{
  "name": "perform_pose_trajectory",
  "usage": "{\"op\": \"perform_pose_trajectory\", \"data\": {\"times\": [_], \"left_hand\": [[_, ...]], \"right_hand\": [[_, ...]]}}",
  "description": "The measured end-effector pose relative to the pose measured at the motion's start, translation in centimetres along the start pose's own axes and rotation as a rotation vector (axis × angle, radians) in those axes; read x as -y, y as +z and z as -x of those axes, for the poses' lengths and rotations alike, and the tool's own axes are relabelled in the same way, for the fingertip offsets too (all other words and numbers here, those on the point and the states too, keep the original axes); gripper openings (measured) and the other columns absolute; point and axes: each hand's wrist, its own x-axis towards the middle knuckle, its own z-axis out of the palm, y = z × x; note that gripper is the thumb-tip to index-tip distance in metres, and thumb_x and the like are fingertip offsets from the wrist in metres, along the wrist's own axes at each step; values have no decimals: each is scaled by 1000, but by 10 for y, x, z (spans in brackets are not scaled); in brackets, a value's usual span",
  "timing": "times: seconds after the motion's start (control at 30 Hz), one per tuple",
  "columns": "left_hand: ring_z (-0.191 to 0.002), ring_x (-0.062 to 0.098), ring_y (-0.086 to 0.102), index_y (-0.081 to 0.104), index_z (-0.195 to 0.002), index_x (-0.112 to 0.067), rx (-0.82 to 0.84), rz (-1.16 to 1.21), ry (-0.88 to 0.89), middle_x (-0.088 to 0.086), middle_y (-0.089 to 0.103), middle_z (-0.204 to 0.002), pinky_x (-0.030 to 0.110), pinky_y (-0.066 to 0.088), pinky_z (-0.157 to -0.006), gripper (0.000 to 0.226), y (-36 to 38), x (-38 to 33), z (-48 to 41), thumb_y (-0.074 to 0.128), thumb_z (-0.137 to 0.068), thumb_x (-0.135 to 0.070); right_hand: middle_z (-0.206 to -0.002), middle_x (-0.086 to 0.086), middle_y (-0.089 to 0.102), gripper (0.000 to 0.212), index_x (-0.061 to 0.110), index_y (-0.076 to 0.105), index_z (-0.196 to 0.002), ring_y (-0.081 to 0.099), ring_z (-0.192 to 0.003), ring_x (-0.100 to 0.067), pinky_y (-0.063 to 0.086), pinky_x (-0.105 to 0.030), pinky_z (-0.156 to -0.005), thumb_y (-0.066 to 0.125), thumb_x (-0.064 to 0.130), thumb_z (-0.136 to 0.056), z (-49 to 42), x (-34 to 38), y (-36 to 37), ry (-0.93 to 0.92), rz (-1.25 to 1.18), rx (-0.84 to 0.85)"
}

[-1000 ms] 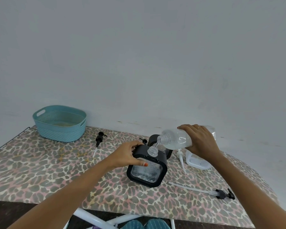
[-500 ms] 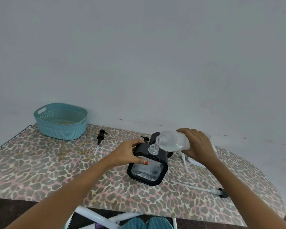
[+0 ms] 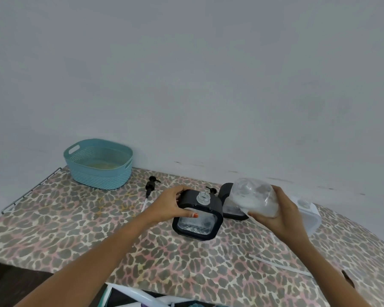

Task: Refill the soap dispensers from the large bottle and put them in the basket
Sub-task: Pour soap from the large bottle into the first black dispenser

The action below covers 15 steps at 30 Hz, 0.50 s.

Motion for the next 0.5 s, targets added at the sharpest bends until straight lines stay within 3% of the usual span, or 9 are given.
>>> {"op": "perform_pose_trajectory", "data": {"times": [0.1, 0.17, 0.23, 0.33, 0.43, 0.5], "left_hand": [[-97, 5, 60, 50, -105, -23, -74, 14, -32, -9, 60, -102, 24, 50, -91, 53, -14, 9, -11, 82, -64, -13], [-96, 4, 60, 51, -104, -24, -110, 46, -47, -9, 61, -102, 24, 51, -90, 58, -23, 16, -20, 85, -56, -21], [-97, 4, 61, 52, -101, -27, -138, 67, -58, -7, 62, -103, 25, 53, -88, 61, -31, 25, -29, 86, -51, -25], [-93, 2, 59, 51, -98, -28, -181, 63, -59, -8, 60, -101, 16, 54, -80, 54, -40, 36, -42, 81, -61, -3], [-92, 1, 58, 50, -94, -31, -190, 56, -69, -7, 60, -100, 9, 52, -70, 54, -47, 45, -53, 79, -63, 2], [-93, 2, 58, 51, -96, -29, -182, 53, -79, -4, 61, -101, 9, 52, -71, 53, -50, 51, -59, 79, -63, 2]], "right_hand": [[-93, 16, 55, 78, 8, 51, -116, 53, -86, -14, 37, -15, -65, 76, 45, -52, 4, 4, 5, 37, -26, 2], [-92, 26, 49, 83, 11, 50, -115, 52, -83, -8, 36, -10, -64, 68, 58, -49, 5, 6, 8, 53, -77, 16], [-92, 25, 50, 83, 14, 49, -114, 53, -82, -8, 38, -11, -63, 61, 64, -48, 4, 5, 11, 60, -105, 24], [-94, 15, 54, 83, 12, 50, -114, 56, -84, -15, 39, -15, -65, 61, 64, -49, 1, 2, 16, 52, -93, 14], [-94, 15, 55, 91, 9, 51, -114, 55, -84, -12, 39, -12, -65, 62, 69, -46, 0, 0, 17, 48, -100, 22], [-94, 15, 56, 91, 10, 51, -115, 55, -84, -9, 40, -10, -63, 62, 69, -46, -2, 1, 16, 57, -116, 36]]}}
